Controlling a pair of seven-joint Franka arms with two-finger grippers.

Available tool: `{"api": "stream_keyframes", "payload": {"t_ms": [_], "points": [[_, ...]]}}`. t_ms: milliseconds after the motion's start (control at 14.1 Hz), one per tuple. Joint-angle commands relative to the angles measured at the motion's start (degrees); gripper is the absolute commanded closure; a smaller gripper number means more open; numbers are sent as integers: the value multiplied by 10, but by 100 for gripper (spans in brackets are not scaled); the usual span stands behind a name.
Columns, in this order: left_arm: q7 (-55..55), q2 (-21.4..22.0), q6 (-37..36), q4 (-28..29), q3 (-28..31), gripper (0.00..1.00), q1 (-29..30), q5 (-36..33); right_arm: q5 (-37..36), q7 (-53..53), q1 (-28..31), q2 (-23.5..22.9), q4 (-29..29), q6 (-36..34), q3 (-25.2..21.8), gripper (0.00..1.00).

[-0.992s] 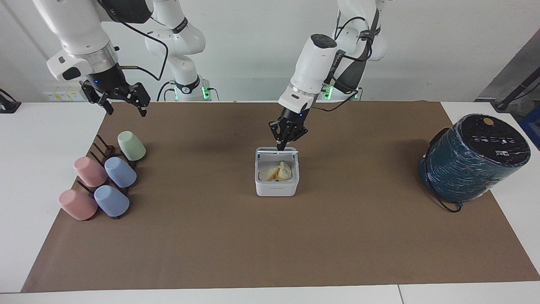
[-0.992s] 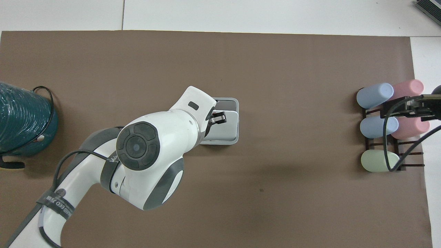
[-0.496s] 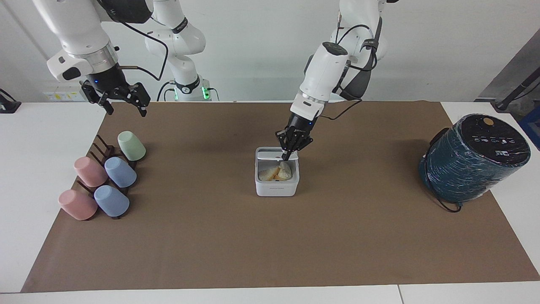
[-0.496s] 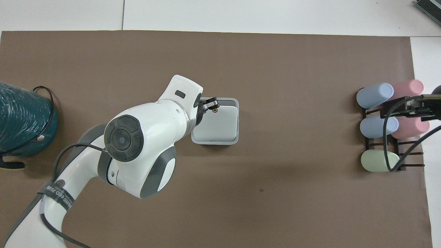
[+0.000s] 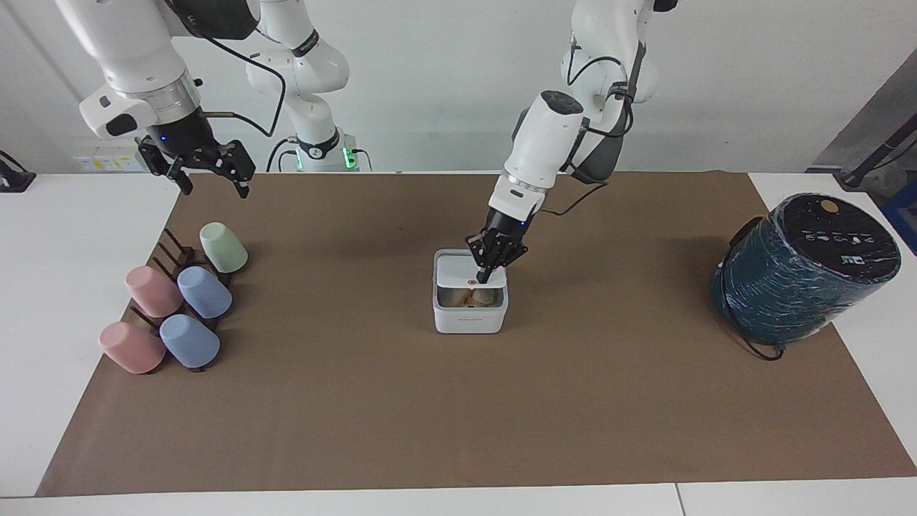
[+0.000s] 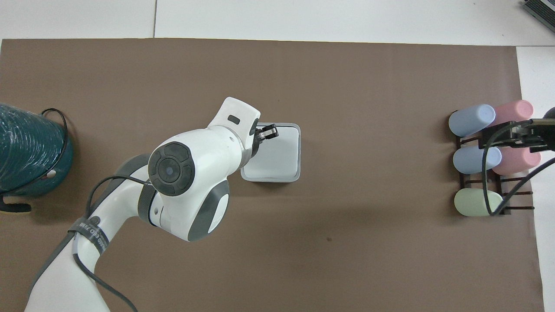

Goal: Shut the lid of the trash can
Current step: 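Press the lid flat onto the trash can with the left gripper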

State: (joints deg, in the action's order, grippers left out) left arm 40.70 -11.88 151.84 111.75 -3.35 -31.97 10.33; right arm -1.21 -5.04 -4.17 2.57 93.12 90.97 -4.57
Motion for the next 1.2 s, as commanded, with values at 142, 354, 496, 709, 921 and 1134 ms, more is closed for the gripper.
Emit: {"api": "stream_keyframes", "payload": {"t_ms": [142, 354, 496, 709, 921, 1134], "points": [[-1, -28, 39, -1, 2, 100, -6, 12, 4, 13, 1, 13, 11, -4, 0, 0], [-1, -37, 39, -1, 2, 100, -6, 12, 4, 13, 1, 13, 11, -4, 0, 0], [-1, -38, 38, 0, 1, 100, -6, 12, 4, 13, 1, 12, 11, -4, 0, 0], [-5, -51, 41, 3, 1, 100, -6, 12, 4, 13, 1, 13, 11, -4, 0, 0], [-5, -58, 42, 1, 2, 100, -12, 12, 4, 13, 1, 12, 11, -4, 0, 0], [-2, -62, 32, -21, 2, 100, -11, 12, 4, 13, 1, 12, 11, -4, 0, 0]]}}
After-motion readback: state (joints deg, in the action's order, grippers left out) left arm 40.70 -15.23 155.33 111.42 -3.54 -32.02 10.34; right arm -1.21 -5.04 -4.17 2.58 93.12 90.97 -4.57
